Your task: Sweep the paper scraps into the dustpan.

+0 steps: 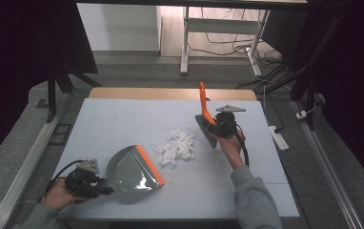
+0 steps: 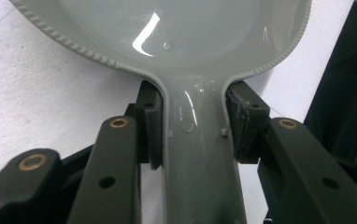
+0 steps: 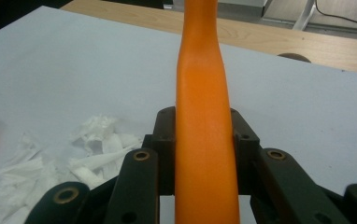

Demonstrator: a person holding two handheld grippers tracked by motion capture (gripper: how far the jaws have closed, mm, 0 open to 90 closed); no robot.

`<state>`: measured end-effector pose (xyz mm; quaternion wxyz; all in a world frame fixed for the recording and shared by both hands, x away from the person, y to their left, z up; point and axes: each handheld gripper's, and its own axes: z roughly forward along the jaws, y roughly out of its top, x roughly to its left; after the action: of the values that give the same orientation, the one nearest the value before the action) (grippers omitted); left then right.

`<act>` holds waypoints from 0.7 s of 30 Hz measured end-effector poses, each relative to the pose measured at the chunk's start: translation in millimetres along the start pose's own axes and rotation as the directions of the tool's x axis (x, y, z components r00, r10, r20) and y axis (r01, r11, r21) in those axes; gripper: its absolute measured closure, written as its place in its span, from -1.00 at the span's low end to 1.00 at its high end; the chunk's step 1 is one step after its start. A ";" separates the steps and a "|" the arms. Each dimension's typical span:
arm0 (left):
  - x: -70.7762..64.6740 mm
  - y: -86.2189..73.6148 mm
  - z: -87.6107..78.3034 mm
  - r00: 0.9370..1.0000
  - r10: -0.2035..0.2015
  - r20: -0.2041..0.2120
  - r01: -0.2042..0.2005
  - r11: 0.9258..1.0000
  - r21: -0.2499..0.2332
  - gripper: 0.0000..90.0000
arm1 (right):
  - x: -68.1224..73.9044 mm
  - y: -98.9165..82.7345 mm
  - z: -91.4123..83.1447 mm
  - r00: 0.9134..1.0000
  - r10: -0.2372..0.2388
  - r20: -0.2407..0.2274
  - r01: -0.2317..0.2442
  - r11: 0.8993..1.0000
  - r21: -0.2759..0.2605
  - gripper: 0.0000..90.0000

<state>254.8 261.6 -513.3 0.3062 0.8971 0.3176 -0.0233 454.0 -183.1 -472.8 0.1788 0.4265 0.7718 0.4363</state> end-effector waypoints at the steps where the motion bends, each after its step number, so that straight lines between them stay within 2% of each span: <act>1: 0.3 0.0 -0.1 1.000 -0.003 -0.002 0.003 1.000 -0.002 0.36 | -1.0 0.1 2.9 1.000 0.002 0.002 -0.002 1.000 0.007 0.56; 10: 0.7 2.9 4.7 1.000 0.005 0.014 -0.005 1.000 0.012 0.36 | -7.2 3.4 19.4 1.000 0.017 0.025 -0.018 0.999 0.040 0.56; 21: 2.2 6.0 6.6 1.000 -0.002 0.024 0.002 1.000 0.010 0.36 | -0.6 7.1 36.2 0.999 -0.015 0.032 0.012 0.996 0.089 0.56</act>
<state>261.1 255.4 -516.0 0.3055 0.8979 0.3148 -0.0361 481.3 -163.0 -487.1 0.1750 0.4358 0.7903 0.3935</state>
